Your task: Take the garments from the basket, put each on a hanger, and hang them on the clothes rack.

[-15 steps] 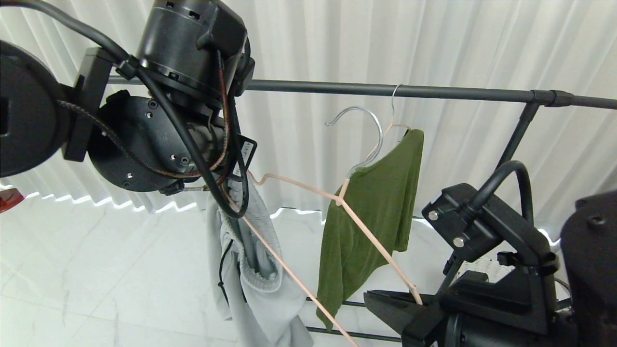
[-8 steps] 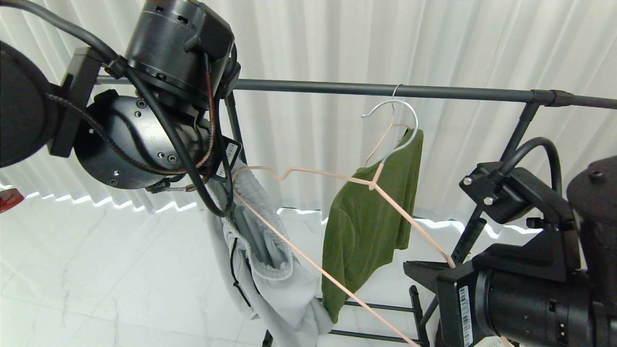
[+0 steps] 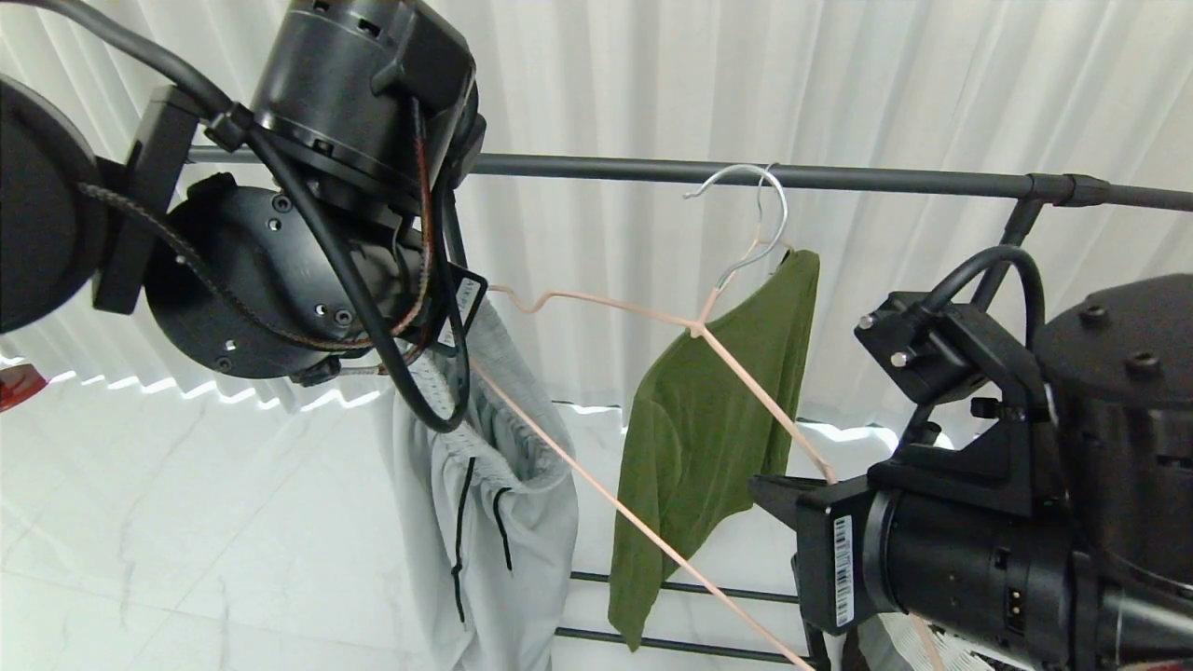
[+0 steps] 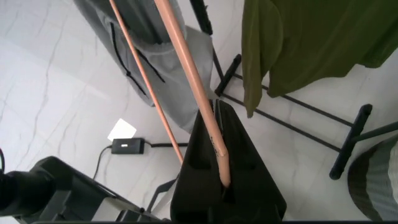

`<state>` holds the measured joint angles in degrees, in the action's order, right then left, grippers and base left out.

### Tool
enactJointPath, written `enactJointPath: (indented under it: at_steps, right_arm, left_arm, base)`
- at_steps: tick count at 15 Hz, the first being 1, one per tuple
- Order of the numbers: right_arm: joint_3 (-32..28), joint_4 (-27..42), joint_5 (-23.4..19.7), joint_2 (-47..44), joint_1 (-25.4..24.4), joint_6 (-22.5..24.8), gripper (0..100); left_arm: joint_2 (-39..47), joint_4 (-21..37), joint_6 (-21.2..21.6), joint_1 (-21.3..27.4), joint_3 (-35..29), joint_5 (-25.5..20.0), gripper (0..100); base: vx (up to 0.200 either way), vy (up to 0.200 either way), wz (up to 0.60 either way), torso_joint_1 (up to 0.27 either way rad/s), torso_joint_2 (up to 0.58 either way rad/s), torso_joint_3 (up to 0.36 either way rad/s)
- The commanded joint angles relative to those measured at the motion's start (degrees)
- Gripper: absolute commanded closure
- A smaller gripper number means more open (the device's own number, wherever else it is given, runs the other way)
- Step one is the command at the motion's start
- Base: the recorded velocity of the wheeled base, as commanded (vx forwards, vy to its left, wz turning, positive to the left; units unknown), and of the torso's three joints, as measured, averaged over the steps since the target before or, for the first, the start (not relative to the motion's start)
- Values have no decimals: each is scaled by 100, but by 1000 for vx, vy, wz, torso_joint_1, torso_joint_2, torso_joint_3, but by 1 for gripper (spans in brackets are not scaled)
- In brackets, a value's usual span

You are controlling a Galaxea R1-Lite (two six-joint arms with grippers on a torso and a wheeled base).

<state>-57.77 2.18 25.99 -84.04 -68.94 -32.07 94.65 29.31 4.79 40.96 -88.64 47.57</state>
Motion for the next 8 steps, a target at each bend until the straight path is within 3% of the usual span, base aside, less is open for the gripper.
enactJointPath:
  at_steps: [1, 8]
  right_arm:
    - [3, -7, -6, -104, -32, 8, 100]
    - [143, -7, 11, -33, -76, 26, 100]
  left_arm:
    - [10, -4, -13, 35, -66, -2, 100]
    - [-96, 5, -13, 413, -400, -11, 100]
  base:
    - [0, 0, 0, 0, 0, 0]
    - [0, 0, 0, 0, 0, 0]
